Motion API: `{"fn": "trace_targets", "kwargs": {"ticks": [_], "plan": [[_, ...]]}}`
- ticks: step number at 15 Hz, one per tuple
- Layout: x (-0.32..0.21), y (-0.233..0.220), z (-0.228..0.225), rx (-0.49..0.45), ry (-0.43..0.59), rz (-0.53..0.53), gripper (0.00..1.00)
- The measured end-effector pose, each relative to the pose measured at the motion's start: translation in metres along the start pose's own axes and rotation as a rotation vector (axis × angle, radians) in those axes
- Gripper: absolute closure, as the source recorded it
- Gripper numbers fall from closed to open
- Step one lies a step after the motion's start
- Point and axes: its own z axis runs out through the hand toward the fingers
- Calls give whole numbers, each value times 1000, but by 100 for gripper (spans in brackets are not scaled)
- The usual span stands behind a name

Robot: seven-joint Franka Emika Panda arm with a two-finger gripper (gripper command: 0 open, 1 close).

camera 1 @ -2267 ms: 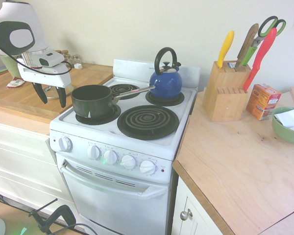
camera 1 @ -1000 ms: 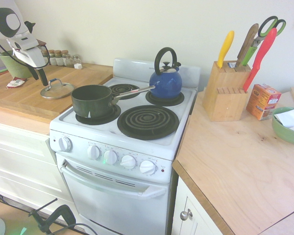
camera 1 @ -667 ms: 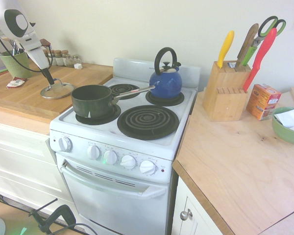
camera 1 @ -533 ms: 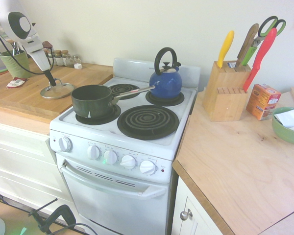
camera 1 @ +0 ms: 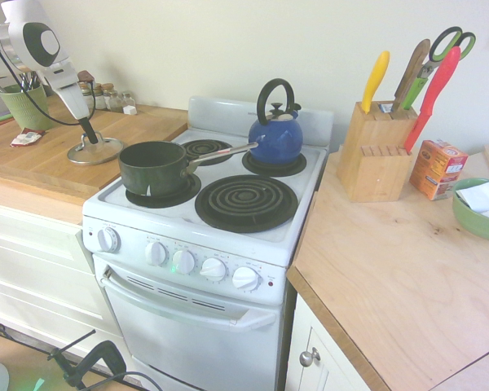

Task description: Cover the lid of the pot

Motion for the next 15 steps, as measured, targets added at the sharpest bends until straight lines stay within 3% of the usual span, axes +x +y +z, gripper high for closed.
{"fn": "trace_targets", "kwargs": {"ticks": [15], "plan": [[-5,2,9,-21,-1,3,100]]}}
